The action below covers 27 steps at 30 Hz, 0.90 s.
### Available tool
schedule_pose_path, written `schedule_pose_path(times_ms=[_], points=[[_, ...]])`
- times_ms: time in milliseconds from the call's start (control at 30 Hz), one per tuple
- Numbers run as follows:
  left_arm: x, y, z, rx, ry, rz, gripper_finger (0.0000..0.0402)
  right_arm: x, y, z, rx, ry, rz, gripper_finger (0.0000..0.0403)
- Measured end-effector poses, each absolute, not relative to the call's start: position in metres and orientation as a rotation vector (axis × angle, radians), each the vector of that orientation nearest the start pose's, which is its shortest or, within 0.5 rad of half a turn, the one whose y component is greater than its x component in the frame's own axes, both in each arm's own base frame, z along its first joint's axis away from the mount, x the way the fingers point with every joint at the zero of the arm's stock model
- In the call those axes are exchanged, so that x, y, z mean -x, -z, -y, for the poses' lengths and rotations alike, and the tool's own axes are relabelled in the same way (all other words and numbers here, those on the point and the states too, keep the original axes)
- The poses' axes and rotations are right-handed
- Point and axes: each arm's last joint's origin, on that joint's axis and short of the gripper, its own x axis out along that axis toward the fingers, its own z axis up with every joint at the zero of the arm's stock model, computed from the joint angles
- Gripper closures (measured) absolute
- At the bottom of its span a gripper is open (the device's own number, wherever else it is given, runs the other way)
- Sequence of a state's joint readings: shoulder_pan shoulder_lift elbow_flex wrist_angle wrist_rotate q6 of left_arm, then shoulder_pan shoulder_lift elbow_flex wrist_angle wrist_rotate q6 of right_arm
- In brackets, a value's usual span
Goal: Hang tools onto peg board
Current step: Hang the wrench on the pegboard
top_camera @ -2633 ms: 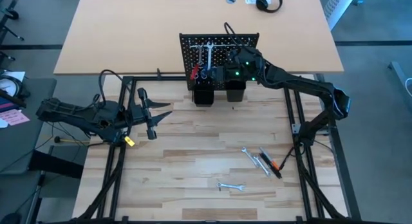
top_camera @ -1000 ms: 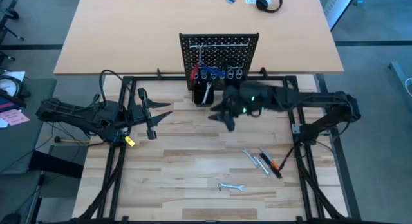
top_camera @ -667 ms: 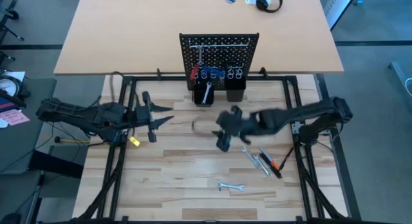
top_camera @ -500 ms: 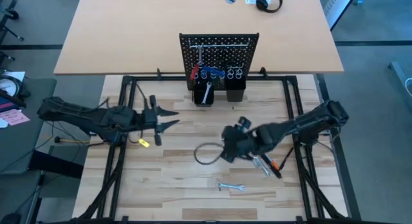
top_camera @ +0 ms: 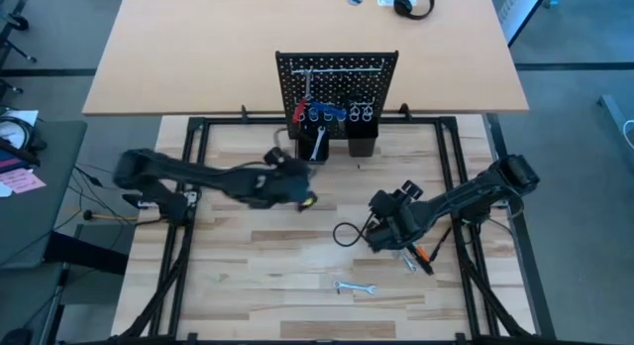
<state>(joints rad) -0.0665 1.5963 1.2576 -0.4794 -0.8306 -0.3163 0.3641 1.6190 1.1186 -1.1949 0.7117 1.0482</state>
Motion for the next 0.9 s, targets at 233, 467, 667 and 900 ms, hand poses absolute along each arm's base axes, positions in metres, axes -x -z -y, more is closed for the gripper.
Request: schedule_pose_path(times_ms=[233, 467, 667, 900], points=[[-0.392, -0.26, -0.059, 0.005, -0.911, -0.879, 0.0242, -0.246, -0.202, -0.093, 0.071, 0.894, -0.983, 0.0225], [-0.407, -0.244, -0.106, 0.134, -1.022, -0.993, 0.0217, -0.233, -0.193, -0.11, 0.119, 0.865, -0.916, 0.0226], [-0.409, -0.228, -0.129, 0.204, -1.039, -1.019, 0.0217, -0.229, -0.192, -0.116, 0.125, 0.866, -0.859, 0.0226], [-0.413, -0.232, -0.133, 0.227, -1.036, -0.952, 0.0216, -0.231, -0.192, -0.114, 0.114, 0.875, -0.846, 0.0226]])
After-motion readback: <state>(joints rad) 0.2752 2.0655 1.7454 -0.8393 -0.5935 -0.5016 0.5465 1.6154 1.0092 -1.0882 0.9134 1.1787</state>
